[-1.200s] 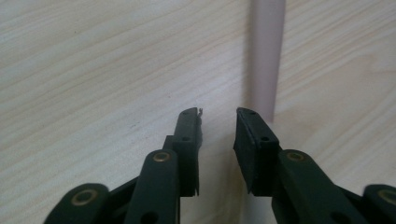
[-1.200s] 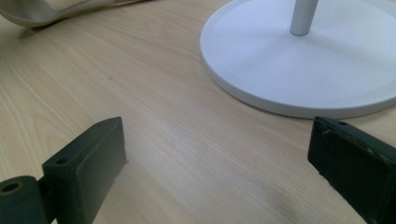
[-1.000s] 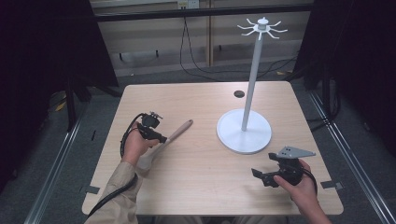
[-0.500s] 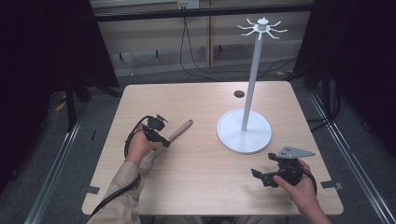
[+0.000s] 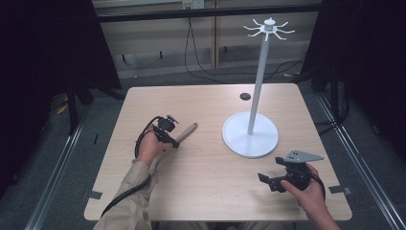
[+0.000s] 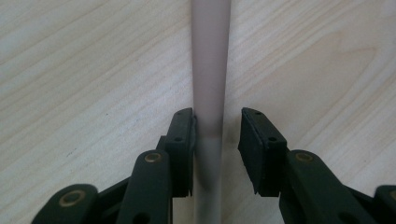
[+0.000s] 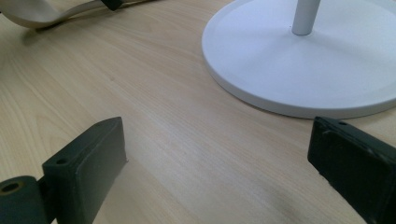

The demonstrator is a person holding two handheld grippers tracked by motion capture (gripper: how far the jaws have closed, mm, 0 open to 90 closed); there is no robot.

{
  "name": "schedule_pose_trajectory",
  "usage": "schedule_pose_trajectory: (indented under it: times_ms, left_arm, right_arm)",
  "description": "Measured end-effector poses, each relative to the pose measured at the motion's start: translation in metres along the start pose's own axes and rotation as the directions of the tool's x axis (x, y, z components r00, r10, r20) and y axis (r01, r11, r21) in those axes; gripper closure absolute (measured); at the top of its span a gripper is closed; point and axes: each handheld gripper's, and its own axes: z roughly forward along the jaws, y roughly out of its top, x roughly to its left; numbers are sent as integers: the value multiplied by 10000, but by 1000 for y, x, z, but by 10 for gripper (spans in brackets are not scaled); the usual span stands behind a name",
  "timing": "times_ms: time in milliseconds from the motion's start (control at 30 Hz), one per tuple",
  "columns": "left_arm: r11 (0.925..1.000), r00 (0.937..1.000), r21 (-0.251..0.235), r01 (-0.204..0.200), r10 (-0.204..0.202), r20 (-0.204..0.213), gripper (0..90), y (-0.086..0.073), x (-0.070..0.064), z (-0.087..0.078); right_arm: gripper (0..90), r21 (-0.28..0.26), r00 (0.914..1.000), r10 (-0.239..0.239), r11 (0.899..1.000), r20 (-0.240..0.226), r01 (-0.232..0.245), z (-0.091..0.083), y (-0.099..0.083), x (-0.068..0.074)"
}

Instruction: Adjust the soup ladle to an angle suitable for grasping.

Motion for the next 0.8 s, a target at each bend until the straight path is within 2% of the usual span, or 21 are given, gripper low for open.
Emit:
schedule_pose_trajectory:
  times_ms: [300, 433, 467, 567, 600, 667, 800]
  left_arm:
    - [9998, 10000, 173, 27, -26, -20, 707, 5, 1, 3]
    - [9997, 9998, 240, 20, -15, -209, 745, 6, 0, 4]
    - [9992, 9997, 372, -140, 148, -214, 746, 7, 1, 3]
    - [9989, 9996, 473, -68, 80, -256, 755, 9, -1, 4]
    - [9984, 9996, 540, -173, 184, -206, 757, 9, 1, 3]
    - [9991, 9997, 413, -50, 60, -230, 759, 9, 0, 4]
    - [9995, 9992, -34, 315, -316, -239, 761, 5, 4, -6]
  right_arm:
    - [39, -47, 10000, 49, 10000, -3, -49, -1, 0, 0]
    - [39, -54, 10000, 52, 10000, 0, -52, -1, 1, 0]
    - [39, -54, 10000, 55, 10000, 0, -55, -1, 1, 0]
    - [39, -69, 10000, 7, 10000, 8, -7, -1, 1, 0]
    - [39, -81, 10000, -16, 10000, 0, 16, -1, 1, 0]
    - [39, -89, 10000, -35, 10000, -10, 35, -1, 1, 0]
    - [39, -54, 10000, 33, 10000, 17, -33, -2, 1, 0]
